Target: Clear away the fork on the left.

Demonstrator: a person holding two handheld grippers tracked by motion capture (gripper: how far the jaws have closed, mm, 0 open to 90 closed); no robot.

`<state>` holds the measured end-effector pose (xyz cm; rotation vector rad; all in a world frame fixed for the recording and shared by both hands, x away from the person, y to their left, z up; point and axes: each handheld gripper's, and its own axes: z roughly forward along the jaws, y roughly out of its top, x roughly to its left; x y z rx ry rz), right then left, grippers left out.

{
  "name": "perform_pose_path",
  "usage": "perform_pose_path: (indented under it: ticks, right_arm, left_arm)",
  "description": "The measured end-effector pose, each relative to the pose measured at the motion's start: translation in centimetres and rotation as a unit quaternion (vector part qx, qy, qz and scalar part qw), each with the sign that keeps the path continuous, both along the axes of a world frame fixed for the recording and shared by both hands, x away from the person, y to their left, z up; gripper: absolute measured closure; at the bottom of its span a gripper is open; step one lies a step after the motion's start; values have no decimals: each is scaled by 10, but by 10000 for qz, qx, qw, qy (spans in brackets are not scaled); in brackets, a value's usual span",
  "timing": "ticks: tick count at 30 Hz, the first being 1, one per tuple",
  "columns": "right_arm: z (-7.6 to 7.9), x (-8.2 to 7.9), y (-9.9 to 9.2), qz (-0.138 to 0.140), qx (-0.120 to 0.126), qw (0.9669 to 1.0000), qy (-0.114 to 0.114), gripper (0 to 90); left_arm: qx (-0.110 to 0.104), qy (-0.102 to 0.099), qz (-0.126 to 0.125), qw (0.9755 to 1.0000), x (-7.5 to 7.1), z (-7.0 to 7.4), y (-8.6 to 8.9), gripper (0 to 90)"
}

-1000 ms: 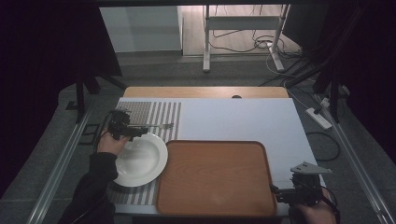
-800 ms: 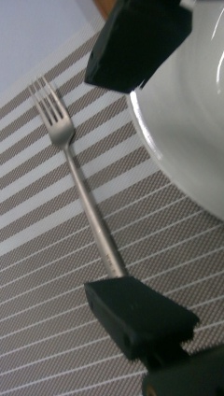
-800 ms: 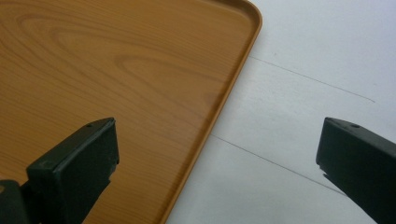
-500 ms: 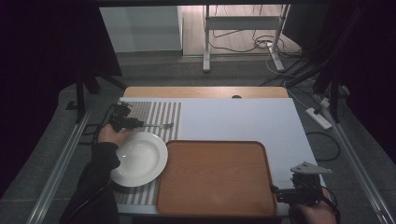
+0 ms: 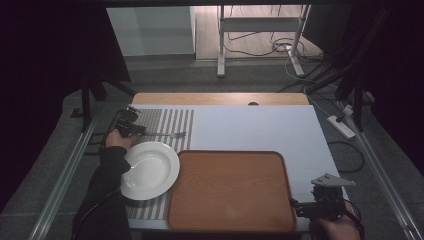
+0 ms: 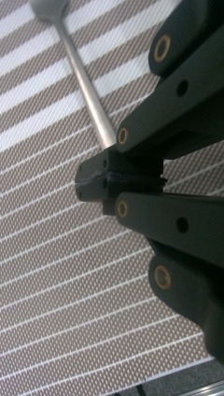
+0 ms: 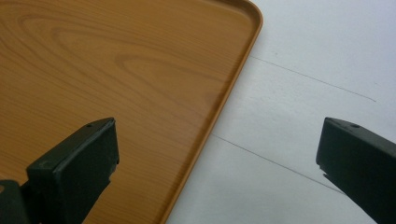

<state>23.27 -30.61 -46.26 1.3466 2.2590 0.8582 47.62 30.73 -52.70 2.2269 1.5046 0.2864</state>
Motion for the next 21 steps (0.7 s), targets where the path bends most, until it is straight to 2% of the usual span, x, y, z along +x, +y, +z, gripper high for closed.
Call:
perform_pose_path:
  ticks: [2, 4, 8, 13, 21]
  right_arm:
    - [0, 0, 0, 9, 2, 10000, 3, 0]
    - [0, 0, 0, 2, -3, 10000, 3, 0]
    - [0, 0, 0, 3, -1, 10000, 0, 0]
    - [0, -1, 0, 14, 7, 10000, -3, 0]
    - [1, -1, 1, 28, -14, 10000, -23, 0]
  left_arm:
    - [46, 22, 14, 10000, 2, -3, 1, 893]
    - [-33, 40, 34, 10000, 4, -3, 3, 893]
    - [-31, 83, 84, 9999, 1, -2, 1, 895]
    - [87, 267, -71, 9996, -9, 1, -4, 895]
    - [47, 497, -278, 9984, -24, 4, -8, 895]
